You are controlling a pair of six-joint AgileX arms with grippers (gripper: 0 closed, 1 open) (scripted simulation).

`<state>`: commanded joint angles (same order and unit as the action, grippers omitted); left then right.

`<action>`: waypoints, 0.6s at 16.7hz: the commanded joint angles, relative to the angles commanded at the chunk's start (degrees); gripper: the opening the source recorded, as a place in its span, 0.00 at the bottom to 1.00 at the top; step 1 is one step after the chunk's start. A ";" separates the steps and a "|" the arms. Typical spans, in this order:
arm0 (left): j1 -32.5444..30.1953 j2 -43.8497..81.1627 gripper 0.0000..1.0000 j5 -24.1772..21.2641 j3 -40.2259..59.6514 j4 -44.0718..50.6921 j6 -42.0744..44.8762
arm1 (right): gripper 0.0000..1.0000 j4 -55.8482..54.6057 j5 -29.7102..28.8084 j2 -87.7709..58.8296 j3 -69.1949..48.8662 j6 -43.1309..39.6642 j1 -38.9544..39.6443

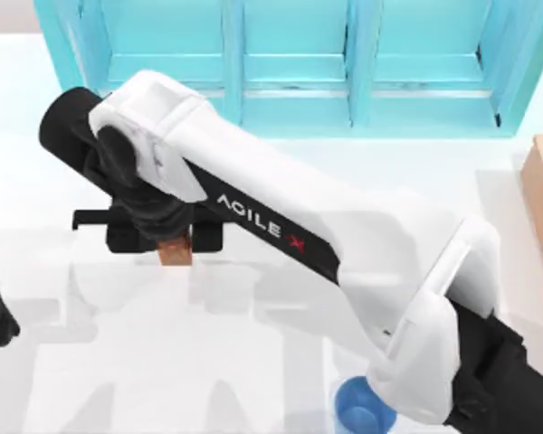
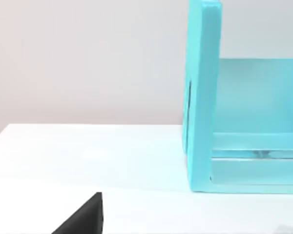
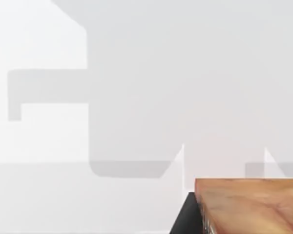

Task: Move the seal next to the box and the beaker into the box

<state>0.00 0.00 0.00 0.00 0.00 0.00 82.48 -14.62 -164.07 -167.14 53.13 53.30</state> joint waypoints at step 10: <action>0.00 0.00 1.00 0.00 0.00 0.00 0.00 | 0.00 -6.65 0.65 15.91 25.71 -2.90 -2.68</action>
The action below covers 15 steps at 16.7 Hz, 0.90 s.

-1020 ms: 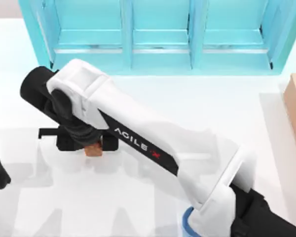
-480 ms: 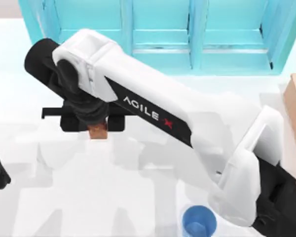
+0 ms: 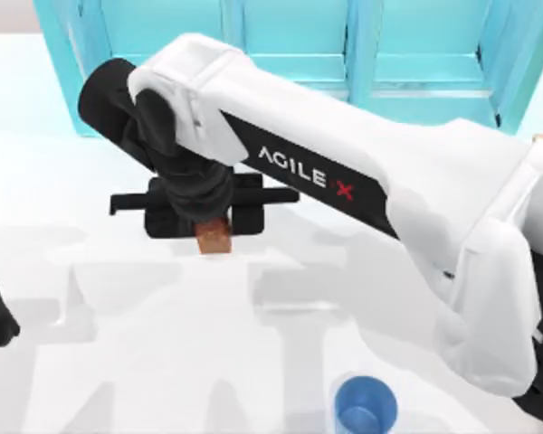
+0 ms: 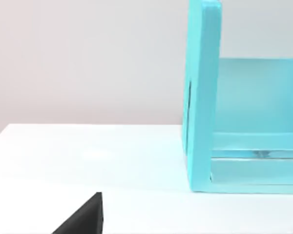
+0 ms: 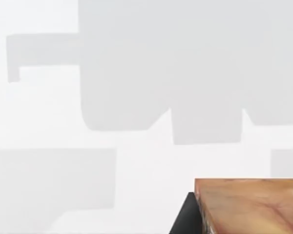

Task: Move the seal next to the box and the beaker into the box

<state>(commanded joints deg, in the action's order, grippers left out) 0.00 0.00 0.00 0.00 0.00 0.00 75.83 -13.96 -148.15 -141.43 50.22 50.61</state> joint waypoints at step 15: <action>0.00 0.00 1.00 0.00 0.00 0.00 0.00 | 0.00 -9.56 0.85 19.42 25.28 -2.37 -2.34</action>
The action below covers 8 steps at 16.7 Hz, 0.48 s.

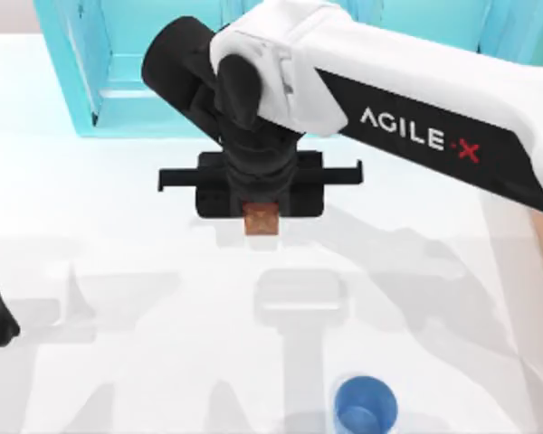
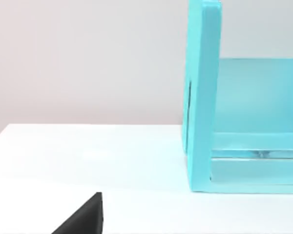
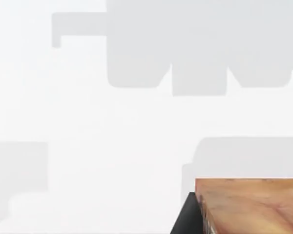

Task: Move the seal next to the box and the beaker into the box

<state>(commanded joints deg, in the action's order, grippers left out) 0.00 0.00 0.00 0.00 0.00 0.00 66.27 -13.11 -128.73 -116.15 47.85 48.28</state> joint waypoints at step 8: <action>0.00 0.00 1.00 0.00 0.00 0.00 0.00 | 0.00 -3.89 1.85 15.67 16.59 -6.65 -6.58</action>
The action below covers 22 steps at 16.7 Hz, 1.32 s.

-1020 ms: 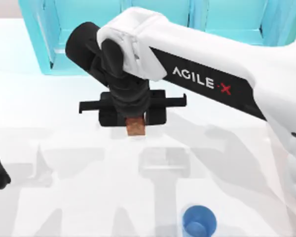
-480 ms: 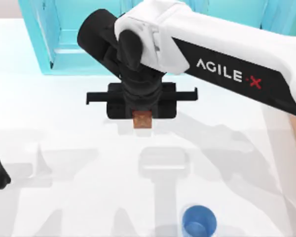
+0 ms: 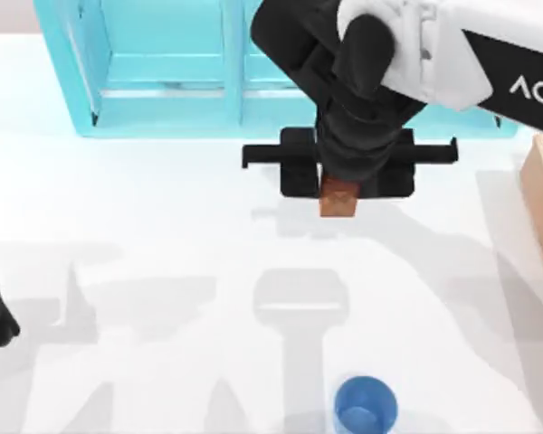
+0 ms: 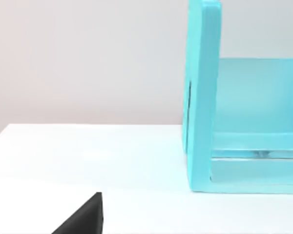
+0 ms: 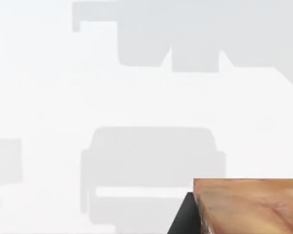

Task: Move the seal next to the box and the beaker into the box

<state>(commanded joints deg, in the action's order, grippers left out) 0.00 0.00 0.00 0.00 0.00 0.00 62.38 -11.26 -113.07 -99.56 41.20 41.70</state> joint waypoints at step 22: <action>0.00 0.00 1.00 0.00 0.00 0.00 0.00 | 0.00 -15.09 3.70 34.24 48.13 -13.19 -12.93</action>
<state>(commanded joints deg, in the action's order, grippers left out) 0.00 0.00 0.00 0.00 0.00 0.00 47.29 -7.56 -78.83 -51.43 28.01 28.77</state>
